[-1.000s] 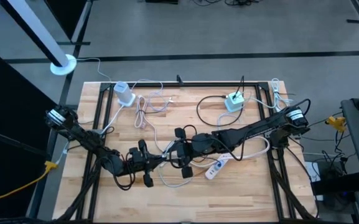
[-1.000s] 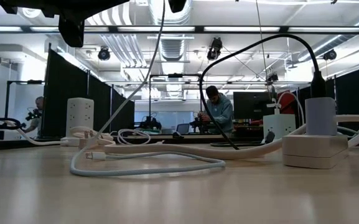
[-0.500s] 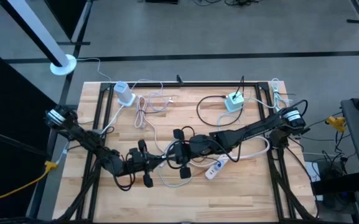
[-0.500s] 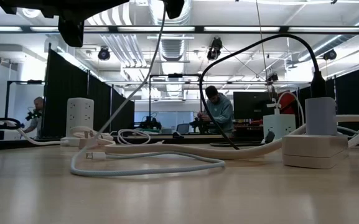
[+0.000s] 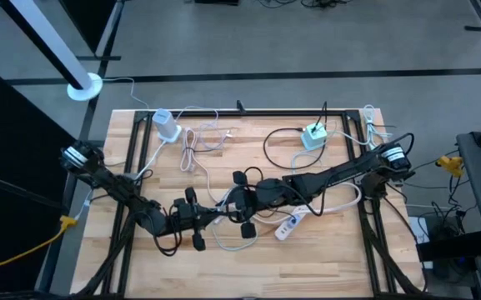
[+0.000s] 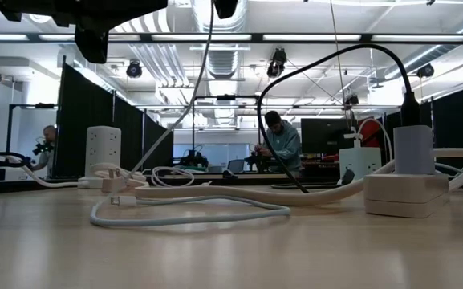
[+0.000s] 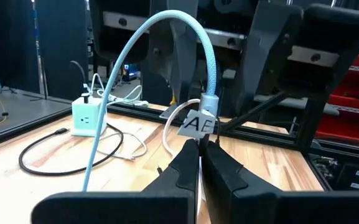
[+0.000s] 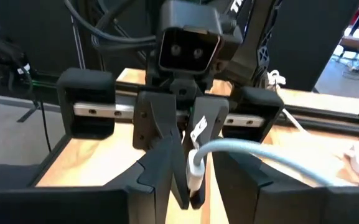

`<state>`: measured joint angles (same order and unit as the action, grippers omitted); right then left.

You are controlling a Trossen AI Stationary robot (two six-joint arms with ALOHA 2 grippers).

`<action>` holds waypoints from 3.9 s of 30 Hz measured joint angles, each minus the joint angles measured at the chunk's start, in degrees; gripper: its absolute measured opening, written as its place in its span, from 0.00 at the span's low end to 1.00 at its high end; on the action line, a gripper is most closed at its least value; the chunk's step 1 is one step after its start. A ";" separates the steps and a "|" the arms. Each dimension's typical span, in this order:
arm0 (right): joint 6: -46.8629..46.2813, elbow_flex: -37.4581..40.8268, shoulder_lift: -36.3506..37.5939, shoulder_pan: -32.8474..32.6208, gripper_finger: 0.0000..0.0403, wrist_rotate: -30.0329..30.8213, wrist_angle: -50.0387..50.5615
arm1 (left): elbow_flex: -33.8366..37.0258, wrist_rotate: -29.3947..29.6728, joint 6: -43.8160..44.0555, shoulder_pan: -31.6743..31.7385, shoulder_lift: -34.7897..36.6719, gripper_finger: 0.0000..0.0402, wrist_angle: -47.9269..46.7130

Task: Insert USB
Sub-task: Insert the light blue charger cable into the pink outlet extension

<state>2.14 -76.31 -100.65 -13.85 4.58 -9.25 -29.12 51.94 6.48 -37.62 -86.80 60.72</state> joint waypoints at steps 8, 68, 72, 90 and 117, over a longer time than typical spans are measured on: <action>0.29 0.00 -0.18 0.13 0.04 0.00 1.25 | 0.00 0.00 0.02 -0.01 0.00 0.00 0.14; -100.38 14.25 -8.11 -38.10 0.04 53.59 55.43 | -9.44 -1.49 -10.49 4.42 -15.91 0.17 -2.13; -103.09 14.14 -10.30 -36.94 0.04 55.14 54.89 | -9.42 -1.50 -10.47 4.51 -15.91 0.17 -2.13; -93.62 14.09 -12.01 -32.61 0.04 55.02 45.46 | -9.38 -1.54 -8.94 4.45 -15.89 0.17 -3.14; -92.29 13.98 -12.32 -33.90 0.04 52.01 45.96 | -9.35 -1.55 -7.86 4.46 -15.91 0.17 -3.94</action>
<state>-90.15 -62.34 -112.98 -47.75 56.59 36.71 -38.48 50.39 -1.38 -33.15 -102.72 56.78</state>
